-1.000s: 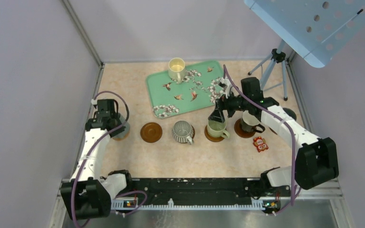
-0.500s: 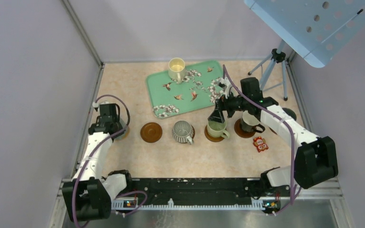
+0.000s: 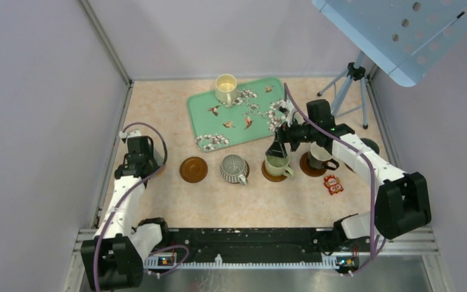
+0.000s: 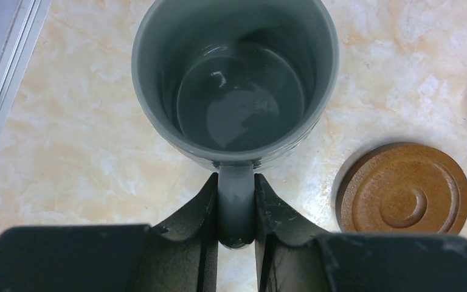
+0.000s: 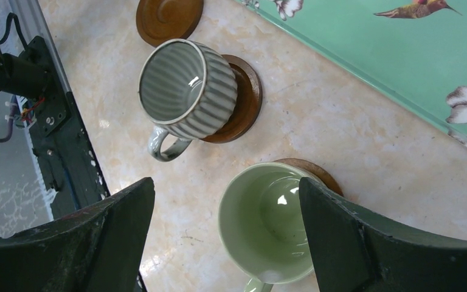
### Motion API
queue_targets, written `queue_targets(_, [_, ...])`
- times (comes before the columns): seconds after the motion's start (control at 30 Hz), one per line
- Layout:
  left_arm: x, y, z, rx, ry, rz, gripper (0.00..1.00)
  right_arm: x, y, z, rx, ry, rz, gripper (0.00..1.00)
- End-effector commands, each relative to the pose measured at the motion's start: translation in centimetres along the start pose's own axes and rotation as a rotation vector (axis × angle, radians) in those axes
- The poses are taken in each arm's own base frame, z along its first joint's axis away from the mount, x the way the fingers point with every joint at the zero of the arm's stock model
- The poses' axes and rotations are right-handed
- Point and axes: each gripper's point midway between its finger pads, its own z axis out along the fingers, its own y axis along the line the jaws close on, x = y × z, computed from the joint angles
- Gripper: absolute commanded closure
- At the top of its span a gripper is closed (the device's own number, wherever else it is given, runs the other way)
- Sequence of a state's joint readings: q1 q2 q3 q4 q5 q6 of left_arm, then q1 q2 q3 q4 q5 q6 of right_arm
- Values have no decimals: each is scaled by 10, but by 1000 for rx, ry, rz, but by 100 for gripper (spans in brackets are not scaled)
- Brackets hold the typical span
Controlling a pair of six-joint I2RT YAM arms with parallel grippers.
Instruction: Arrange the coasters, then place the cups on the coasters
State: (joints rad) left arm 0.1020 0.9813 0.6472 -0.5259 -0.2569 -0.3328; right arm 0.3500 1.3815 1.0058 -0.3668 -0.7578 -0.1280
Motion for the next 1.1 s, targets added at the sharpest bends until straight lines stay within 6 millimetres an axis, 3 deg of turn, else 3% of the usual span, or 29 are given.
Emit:
queue_targets(0.0, [-55, -16, -17, 94, -227, -19, 100, -6, 1, 0, -28, -16, -4, 14])
queue_targets(0.17, [-65, -20, -28, 139, -304, 9, 100, -6, 2, 1, -34, -14, 3, 14])
queue_targets(0.6, [-36, -4, 3, 36, -222, 21, 99, -5, 2, 1, -39, -10, 11, 13])
queue_targets(0.77, [-29, -3, 10, 28, -205, 24, 90, -4, 2, 1, -41, -7, 15, 13])
queue_targets(0.97, [-25, -9, 9, 58, -180, 19, 66, -5, 2, 2, -40, -7, 16, 14])
queue_targets(1.07, [-25, -8, 10, 52, -177, 16, 62, -4, 1, 3, -40, -4, 22, 13])
